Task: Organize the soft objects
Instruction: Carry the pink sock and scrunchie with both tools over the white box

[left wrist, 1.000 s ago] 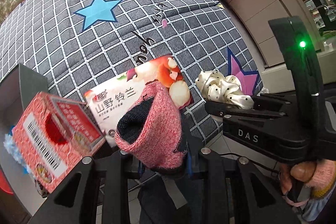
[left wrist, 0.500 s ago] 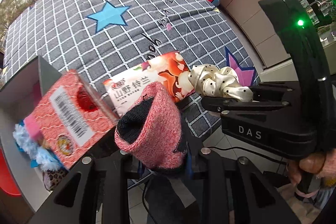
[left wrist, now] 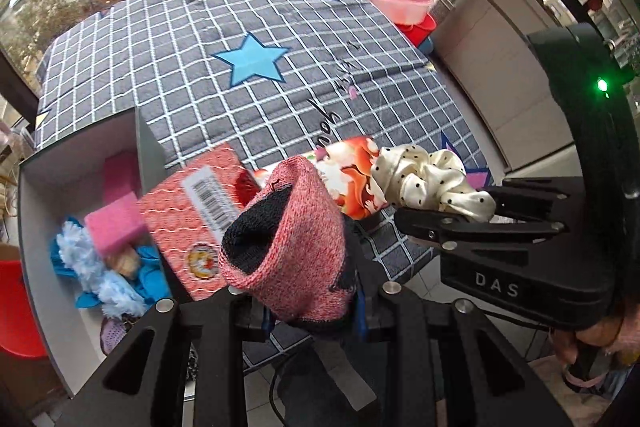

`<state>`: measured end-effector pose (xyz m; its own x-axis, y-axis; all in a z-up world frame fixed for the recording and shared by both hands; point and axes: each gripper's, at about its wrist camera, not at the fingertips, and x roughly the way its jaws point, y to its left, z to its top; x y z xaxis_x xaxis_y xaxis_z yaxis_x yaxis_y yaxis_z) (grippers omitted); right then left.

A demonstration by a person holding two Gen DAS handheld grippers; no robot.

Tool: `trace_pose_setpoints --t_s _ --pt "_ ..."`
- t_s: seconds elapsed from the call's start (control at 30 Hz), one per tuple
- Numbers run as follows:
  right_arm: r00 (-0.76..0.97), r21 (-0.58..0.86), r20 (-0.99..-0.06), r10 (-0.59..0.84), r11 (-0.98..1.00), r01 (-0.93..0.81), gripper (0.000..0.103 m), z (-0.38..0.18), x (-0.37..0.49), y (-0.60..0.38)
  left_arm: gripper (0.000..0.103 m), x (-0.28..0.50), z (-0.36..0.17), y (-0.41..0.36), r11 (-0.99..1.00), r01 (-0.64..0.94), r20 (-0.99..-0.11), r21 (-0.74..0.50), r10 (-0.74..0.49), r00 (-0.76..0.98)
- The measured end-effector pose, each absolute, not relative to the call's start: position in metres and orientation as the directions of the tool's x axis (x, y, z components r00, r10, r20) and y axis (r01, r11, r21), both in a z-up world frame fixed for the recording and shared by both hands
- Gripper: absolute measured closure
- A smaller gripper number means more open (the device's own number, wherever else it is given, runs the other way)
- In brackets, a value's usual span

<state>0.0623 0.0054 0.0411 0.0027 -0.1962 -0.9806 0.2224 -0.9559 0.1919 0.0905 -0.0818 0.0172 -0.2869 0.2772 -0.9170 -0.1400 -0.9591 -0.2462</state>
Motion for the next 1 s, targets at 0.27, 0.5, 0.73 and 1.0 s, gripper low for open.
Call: trace_pose_setpoints --t_s 0.27,0.5,0.73,1.0 --pt "-0.017 0.174 -0.983 -0.185 -0.946 0.272 0.075 0.051 0.06 -0.016 0.072 0.097 0.026 -0.104 -0.966 -0.095 -0.903 -0.242 0.26 -0.341" --pt "-0.035 0.169 -0.981 -0.19 -0.931 0.325 0.075 0.06 0.06 -0.039 0.072 0.102 0.028 -0.125 -0.967 -0.04 -0.896 -0.252 0.249 -0.367" --pt "-0.041 0.166 -0.98 -0.196 -0.91 0.381 0.075 0.066 0.06 -0.065 0.072 0.111 0.03 -0.148 -0.966 0.019 -0.891 -0.259 0.232 -0.39" --pt "-0.032 0.169 -0.979 -0.203 -0.881 0.442 0.075 0.068 0.059 -0.093 0.072 0.122 0.028 -0.174 -0.958 0.103 -0.892 -0.266 0.205 -0.404"
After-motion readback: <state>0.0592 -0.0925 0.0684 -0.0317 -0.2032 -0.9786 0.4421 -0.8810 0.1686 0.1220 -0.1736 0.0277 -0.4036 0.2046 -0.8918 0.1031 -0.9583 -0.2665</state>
